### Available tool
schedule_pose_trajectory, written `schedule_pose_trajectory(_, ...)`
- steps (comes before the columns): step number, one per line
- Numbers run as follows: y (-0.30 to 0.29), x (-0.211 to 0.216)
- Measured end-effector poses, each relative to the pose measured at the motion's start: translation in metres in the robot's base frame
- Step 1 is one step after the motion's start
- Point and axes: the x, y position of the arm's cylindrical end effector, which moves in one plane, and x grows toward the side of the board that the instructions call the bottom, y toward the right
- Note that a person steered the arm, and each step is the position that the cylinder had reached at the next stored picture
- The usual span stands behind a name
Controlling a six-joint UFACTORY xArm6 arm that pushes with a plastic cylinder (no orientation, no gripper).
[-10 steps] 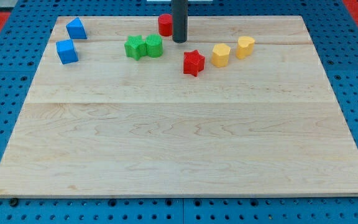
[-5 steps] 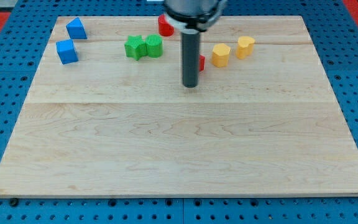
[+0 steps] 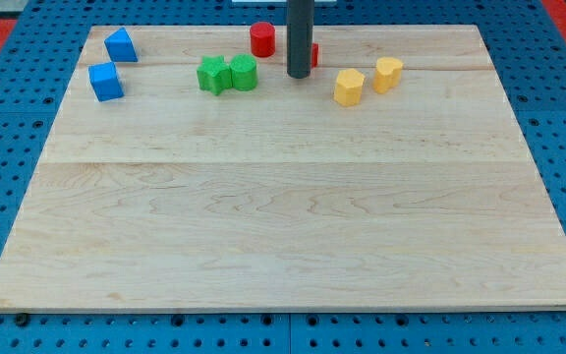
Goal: Put the red star parallel to the red circle
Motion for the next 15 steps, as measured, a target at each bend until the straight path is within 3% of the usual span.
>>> schedule_pose_trajectory(4, -0.041, -0.017)
schedule_pose_trajectory(7, 0.032, -0.026)
schedule_pose_trajectory(8, 0.000, -0.034)
schedule_pose_trajectory(9, 0.006, -0.058)
schedule_pose_trajectory(10, 0.043, -0.052)
schedule_pose_trajectory(12, 0.050, -0.026)
schedule_pose_trajectory(15, 0.088, -0.044)
